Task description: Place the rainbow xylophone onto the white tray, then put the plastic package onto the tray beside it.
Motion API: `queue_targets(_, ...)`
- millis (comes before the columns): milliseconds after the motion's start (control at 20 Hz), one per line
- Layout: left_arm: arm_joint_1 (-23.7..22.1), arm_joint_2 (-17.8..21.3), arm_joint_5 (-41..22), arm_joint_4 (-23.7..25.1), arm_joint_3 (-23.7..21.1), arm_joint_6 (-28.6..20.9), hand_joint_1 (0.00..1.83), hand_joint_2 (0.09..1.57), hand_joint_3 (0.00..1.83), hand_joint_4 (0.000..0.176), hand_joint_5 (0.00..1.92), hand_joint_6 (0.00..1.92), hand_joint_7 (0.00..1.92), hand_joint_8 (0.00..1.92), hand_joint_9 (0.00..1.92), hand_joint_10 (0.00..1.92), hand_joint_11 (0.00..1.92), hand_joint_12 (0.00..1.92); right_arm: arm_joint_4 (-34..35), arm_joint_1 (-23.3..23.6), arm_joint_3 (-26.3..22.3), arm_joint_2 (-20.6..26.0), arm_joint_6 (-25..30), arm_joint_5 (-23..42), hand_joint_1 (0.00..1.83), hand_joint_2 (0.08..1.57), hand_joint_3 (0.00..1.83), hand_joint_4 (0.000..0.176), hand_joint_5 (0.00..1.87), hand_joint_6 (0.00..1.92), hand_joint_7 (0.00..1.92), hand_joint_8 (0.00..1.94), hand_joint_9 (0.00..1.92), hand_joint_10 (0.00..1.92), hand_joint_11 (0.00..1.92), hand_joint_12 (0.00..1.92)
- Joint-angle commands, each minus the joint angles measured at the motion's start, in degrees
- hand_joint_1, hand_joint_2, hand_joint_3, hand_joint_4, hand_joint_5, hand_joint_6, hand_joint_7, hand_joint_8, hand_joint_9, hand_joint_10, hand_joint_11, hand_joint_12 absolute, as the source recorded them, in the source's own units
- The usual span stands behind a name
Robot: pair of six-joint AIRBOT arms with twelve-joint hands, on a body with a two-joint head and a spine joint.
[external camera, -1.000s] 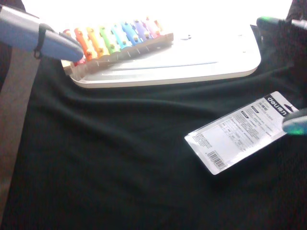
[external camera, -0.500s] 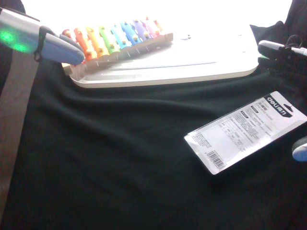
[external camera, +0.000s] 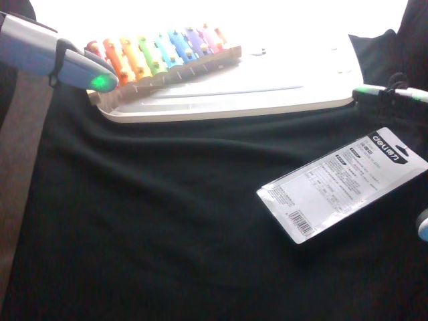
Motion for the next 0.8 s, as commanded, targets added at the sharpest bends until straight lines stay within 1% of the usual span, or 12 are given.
queue_targets(0, -1.1, -0.3, -5.6, -1.7, 0.1, 0.0, 0.73, 0.69, 0.0, 0.091, 0.0, 0.0, 0.0, 0.0, 0.0, 0.0, 0.0, 0.0, 2.3, 0.2, 0.5, -0.4, 0.6, 5.8, 0.6, 0.66, 0.0, 0.045, 0.04, 0.01, 0.14, 0.01, 0.21, 0.01, 0.26, 0.2)
queue_targets(50, -1.2, -0.5, -5.4, -1.7, 0.2, 0.0, 0.71, 0.69, 0.0, 0.088, 0.0, 0.0, 0.0, 0.0, 0.0, 0.0, 0.0, 0.0, 2.2, 0.2, 0.6, -0.6, 0.6, 5.5, 0.53, 0.65, 0.0, 0.017, 0.04, 0.0, 0.19, 0.0, 0.26, 0.01, 0.33, 0.19)
queue_targets(100, -1.2, -0.7, -5.3, -1.6, 0.3, 0.0, 0.7, 0.69, 0.0, 0.093, 0.0, 0.0, 0.0, 0.0, 0.0, 0.0, 0.0, 0.0, 2.1, 0.3, 0.8, -0.8, 0.6, 5.2, 0.57, 0.64, 0.0, 0.013, 0.04, 0.0, 0.21, 0.0, 0.26, 0.0, 0.3, 0.17)
queue_targets(150, -1.3, -0.9, -5.1, -1.5, 0.4, 0.0, 0.71, 0.7, 0.0, 0.082, 0.0, 0.0, 0.0, 0.0, 0.0, 0.0, 0.0, 0.0, 2.0, 0.3, 0.9, -1.0, 0.6, 5.1, 0.56, 0.65, 0.0, 0.021, 0.03, 0.0, 0.19, 0.0, 0.25, 0.0, 0.31, 0.17)
queue_targets(200, -1.4, -1.0, -4.9, -1.3, 0.4, 0.0, 0.72, 0.7, 0.0, 0.08, 0.0, 0.0, 0.0, 0.0, 0.0, 0.0, 0.0, 0.0, 1.9, 0.3, 1.2, -1.3, 0.8, 4.8, 0.58, 0.64, 0.0, 0.025, 0.03, 0.0, 0.17, 0.0, 0.24, 0.0, 0.31, 0.17)
queue_targets(300, -1.5, -1.2, -4.3, -1.0, 0.5, 0.0, 0.74, 0.69, 0.0, 0.088, 0.0, 0.0, 0.0, 0.0, 0.0, 0.0, 0.0, 0.0, 1.1, 0.6, 2.0, -1.9, 1.8, 4.0, 0.64, 0.65, 0.0, 0.064, 0.03, 0.0, 0.17, 0.0, 0.21, 0.0, 0.24, 0.14)
queue_targets(350, -1.5, -1.3, -4.1, -0.9, 0.6, 0.0, 0.75, 0.69, 0.0, 0.095, 0.0, 0.0, 0.0, 0.0, 0.0, 0.0, 0.0, 0.0, 0.4, 0.9, 2.5, -2.3, 2.4, 3.4, 0.65, 0.66, 0.0, 0.057, 0.03, 0.0, 0.16, 0.0, 0.19, 0.0, 0.22, 0.13)
queue_targets(400, -1.5, -1.3, -3.8, -0.8, 0.5, 0.0, 0.77, 0.69, 0.0, 0.072, 0.0, 0.0, 0.0, 0.0, 0.0, 0.0, 0.0, 0.0, -0.3, 1.3, 3.0, -2.7, 3.0, 2.7, 0.63, 0.67, 0.01, 0.061, 0.01, 0.0, 0.14, 0.0, 0.17, 0.0, 0.21, 0.13)
queue_targets(500, -1.5, -1.5, -3.3, -0.4, 0.5, 0.0, 0.78, 0.7, 0.0, 0.062, 0.0, 0.0, 0.0, 0.0, 0.0, 0.0, 0.0, 0.0, -0.6, 1.5, 3.4, -2.9, 3.2, 2.0, 0.67, 0.67, 0.0, 0.076, 0.0, 0.0, 0.11, 0.0, 0.13, 0.0, 0.17, 0.11)
queue_targets(600, -1.5, -1.7, -3.4, -0.2, 0.5, 0.0, 0.77, 0.7, 0.0, 0.074, 0.0, 0.0, 0.0, 0.0, 0.0, 0.0, 0.0, 0.0, -0.8, 1.5, 3.7, -3.0, 3.2, 1.5, 0.68, 0.66, 0.0, 0.08, 0.01, 0.0, 0.11, 0.0, 0.13, 0.0, 0.16, 0.11)
queue_targets(650, -1.5, -1.8, -3.4, -0.2, 0.5, 0.0, 0.77, 0.69, 0.0, 0.088, 0.0, 0.0, 0.0, 0.0, 0.0, 0.0, 0.0, 0.0, -0.9, 1.6, 3.8, -3.0, 3.2, 1.2, 0.67, 0.68, 0.01, 0.074, 0.0, 0.0, 0.1, 0.0, 0.11, 0.0, 0.15, 0.1)
queue_targets(750, -1.5, -1.9, -3.2, 0.1, 0.5, 0.0, 0.76, 0.69, 0.0, 0.089, 0.0, 0.0, 0.0, 0.0, 0.0, 0.0, 0.0, 0.0, -1.5, 1.9, 4.1, -3.2, 3.2, 0.2, 0.69, 0.69, 0.01, 0.088, 0.0, 0.0, 0.08, 0.0, 0.08, 0.0, 0.13, 0.1)
